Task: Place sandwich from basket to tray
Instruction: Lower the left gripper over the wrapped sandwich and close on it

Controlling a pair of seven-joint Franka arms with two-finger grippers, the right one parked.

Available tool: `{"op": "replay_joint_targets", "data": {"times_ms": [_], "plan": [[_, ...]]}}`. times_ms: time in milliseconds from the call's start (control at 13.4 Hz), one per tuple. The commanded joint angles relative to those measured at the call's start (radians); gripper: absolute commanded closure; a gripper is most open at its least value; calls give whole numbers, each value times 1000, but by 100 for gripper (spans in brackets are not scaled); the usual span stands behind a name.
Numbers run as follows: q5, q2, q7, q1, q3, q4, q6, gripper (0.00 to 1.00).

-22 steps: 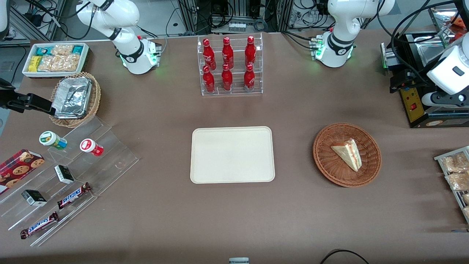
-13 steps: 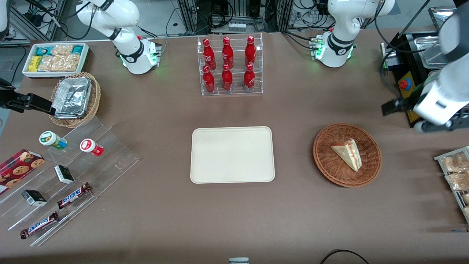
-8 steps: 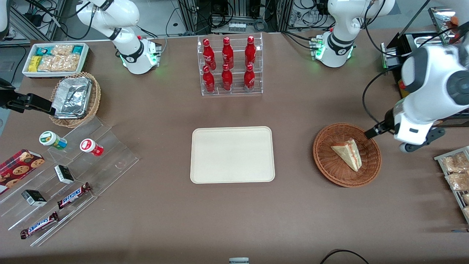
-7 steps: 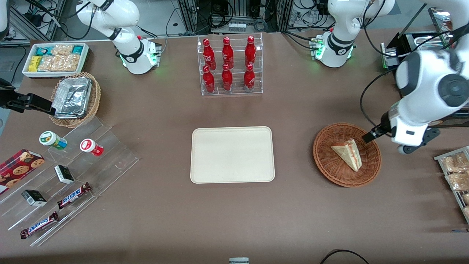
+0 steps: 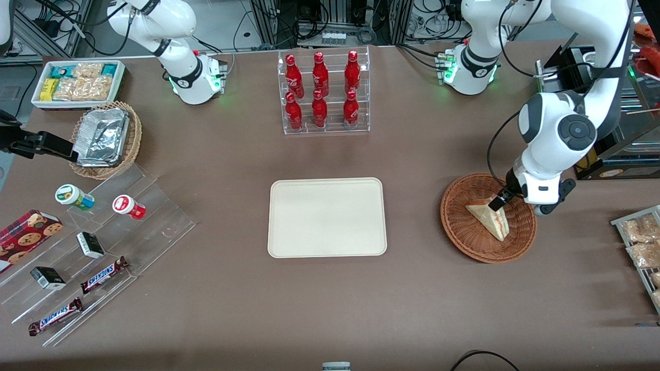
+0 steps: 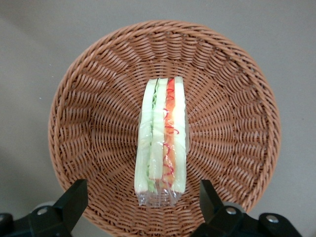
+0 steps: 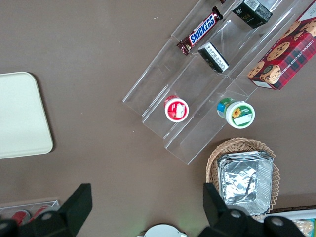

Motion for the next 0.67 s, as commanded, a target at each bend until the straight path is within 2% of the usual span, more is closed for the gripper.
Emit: {"op": "replay_joint_targets", "data": {"times_ms": [0,449,523,598], "plan": [[-8,36,-19,-8,2,-7,61,0],[-9,91,-27,-11,1,-47,163,0],[-9,97,-28,-11,1,-45,164,6],[-11,100,-52,-11,1,-44,164,37]]}}
